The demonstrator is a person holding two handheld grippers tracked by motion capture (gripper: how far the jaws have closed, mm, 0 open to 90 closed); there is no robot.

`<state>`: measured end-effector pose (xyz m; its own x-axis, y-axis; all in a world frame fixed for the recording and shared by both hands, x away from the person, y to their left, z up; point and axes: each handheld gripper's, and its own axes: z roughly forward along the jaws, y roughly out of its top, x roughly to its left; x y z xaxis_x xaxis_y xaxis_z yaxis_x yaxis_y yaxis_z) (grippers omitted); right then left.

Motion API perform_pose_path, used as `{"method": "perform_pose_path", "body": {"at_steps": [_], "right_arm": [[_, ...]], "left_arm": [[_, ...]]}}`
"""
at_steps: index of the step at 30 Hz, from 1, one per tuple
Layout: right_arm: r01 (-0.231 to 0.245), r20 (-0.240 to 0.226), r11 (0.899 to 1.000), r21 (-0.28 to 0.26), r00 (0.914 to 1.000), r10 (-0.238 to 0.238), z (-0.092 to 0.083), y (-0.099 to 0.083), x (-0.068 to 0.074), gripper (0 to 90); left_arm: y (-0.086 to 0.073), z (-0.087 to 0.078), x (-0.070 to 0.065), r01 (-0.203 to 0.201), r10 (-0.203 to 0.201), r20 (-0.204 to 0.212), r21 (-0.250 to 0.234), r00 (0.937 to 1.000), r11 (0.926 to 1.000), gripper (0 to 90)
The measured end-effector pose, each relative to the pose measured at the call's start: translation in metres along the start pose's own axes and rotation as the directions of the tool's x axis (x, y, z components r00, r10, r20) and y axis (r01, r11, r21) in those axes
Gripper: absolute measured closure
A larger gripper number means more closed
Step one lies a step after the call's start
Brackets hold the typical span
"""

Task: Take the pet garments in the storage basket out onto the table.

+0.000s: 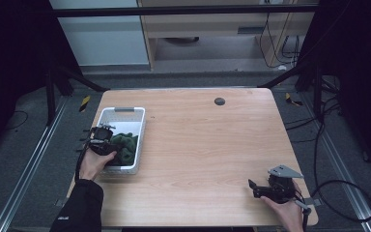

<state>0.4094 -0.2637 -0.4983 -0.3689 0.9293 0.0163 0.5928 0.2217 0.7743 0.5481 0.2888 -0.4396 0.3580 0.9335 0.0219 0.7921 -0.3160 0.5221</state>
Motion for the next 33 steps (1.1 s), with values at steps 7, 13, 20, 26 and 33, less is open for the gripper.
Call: {"method": "perform_pose_path", "body": {"at_steps": [7, 13, 20, 26, 33], "right_arm": [[-0.007, -0.004, 1.0, 0.002, 1.0, 0.007, 0.0, 0.0, 0.0, 8.9], [-0.003, 0.002, 1.0, 0.003, 1.0, 0.003, 0.0, 0.0, 0.0, 8.9], [-0.002, 0.002, 1.0, 0.003, 1.0, 0.002, 0.0, 0.0, 0.0, 8.9], [-0.007, -0.004, 1.0, 0.005, 1.0, 0.007, 0.0, 0.001, 0.001, 8.9], [-0.011, -0.005, 1.0, 0.006, 0.9999, 0.011, 0.0, 0.001, 0.001, 8.9]], "left_arm": [[-0.001, -0.009, 0.002, 0.005, -0.005, 0.012, -0.028, 0.9999, 0.9996, 72.4], [0.001, -0.03, 0.002, -0.001, 0.003, 0.033, -0.077, 0.9995, 0.9971, 73.4], [0.008, -0.055, -0.001, -0.025, 0.029, 0.033, -0.132, 0.999, 0.9909, 73.9], [0.013, -0.074, -0.006, -0.05, 0.057, 0.036, -0.166, 0.9977, 0.9848, 74.0], [0.016, -0.094, -0.009, -0.076, 0.085, 0.038, -0.195, 0.9956, 0.9779, 74.1]]}}
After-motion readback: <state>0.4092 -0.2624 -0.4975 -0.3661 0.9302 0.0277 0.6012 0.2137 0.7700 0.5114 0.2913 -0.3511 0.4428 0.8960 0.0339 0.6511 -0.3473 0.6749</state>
